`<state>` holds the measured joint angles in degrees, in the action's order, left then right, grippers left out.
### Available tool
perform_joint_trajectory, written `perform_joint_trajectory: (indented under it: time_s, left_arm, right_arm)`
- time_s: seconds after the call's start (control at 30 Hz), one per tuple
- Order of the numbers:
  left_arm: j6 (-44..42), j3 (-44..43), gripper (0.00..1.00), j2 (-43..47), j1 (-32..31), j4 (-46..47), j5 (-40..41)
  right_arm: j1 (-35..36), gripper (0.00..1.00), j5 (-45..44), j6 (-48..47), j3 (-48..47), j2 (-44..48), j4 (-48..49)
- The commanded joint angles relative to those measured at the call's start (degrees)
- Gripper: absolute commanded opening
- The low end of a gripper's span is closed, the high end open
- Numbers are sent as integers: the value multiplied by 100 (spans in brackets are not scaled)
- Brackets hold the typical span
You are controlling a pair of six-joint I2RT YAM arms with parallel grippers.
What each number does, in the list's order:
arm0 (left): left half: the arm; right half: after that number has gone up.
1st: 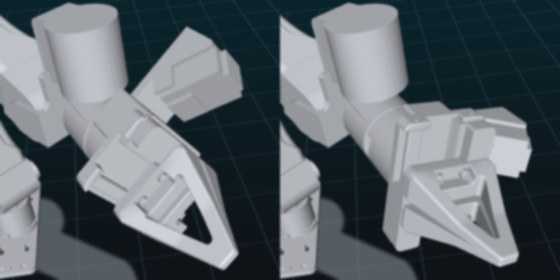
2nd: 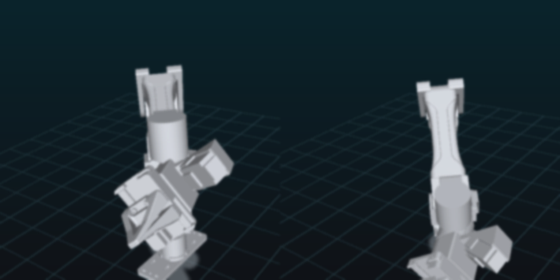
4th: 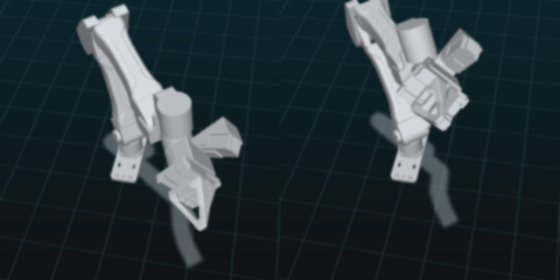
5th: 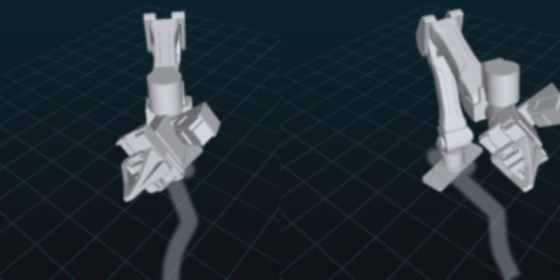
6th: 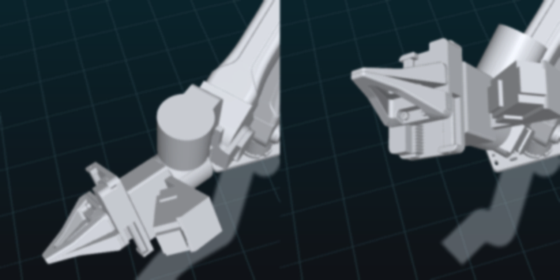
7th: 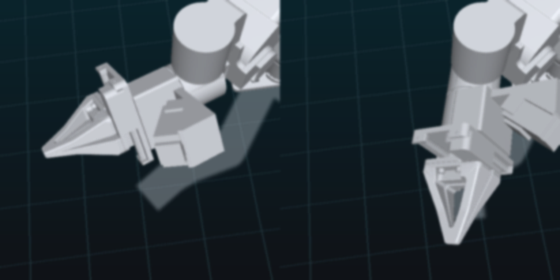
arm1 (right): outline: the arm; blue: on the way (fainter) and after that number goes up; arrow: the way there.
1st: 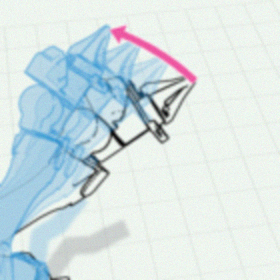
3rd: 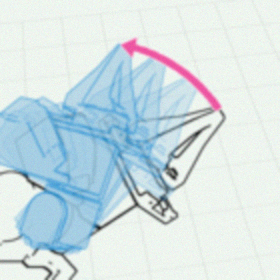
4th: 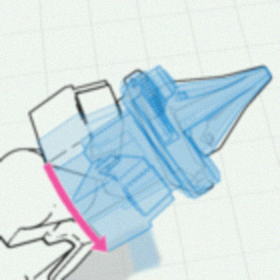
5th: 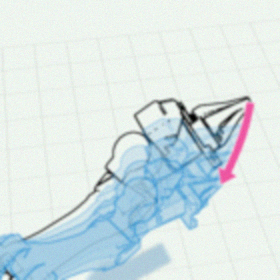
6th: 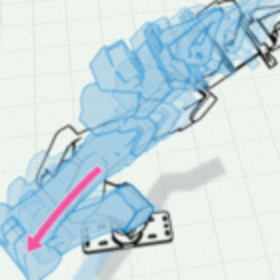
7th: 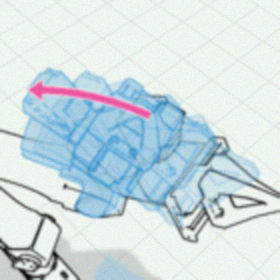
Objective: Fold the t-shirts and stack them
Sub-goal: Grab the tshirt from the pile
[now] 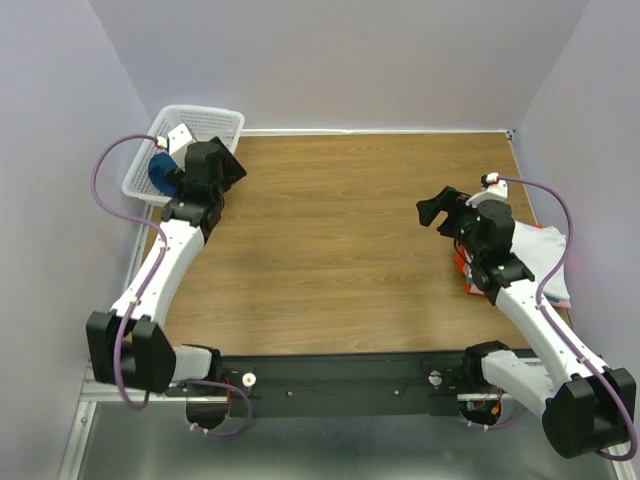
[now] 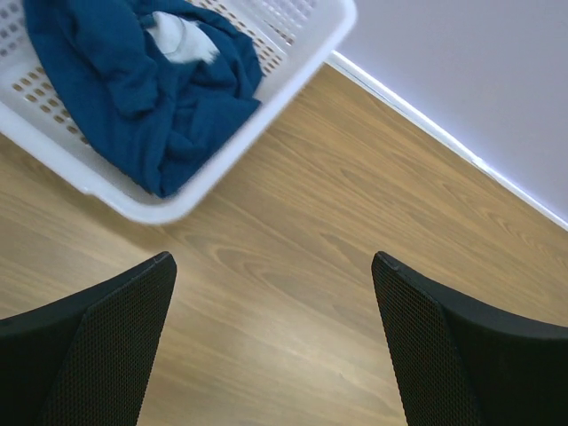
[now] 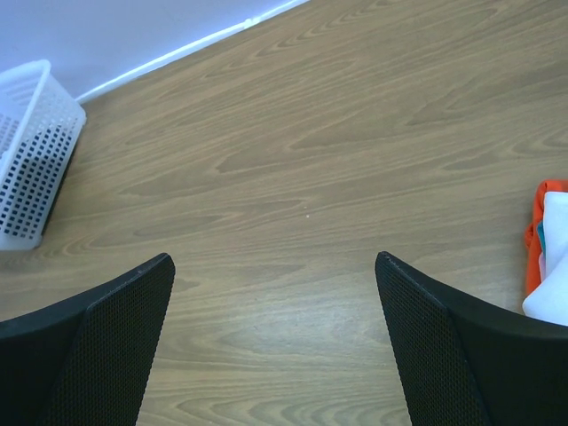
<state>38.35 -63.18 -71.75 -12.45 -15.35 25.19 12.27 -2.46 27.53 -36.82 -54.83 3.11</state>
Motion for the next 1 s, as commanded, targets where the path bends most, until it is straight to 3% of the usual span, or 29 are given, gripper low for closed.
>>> perform_joint_trajectory:
  time_s: [0.0, 0.23, 0.53, 0.83, 0.97]
  left_arm:
    - [-240, -536, 98, -664, 558, -204, -356]
    - [-661, -2011, 98, -2448, 1639, -503, -1067]
    - [-995, -3875, 98, -4382, 2203, -1233, -1104]
    - [-891, -4211, 95, -5156, 2317, -1462, -981]
    - [-864, -4299, 83, -5393, 2343, -1540, -999]
  right_arm:
    - [-6, 100, 44, -151, -150, -124, -215]
    - [-23, 100, 211, -230, -177, -423, -276]
    - [-14, 100, 132, -301, -221, -625, -294]
    - [-23, 100, 35, -318, -273, -792, -294]
    - [-23, 100, -166, -266, -273, -837, -461]
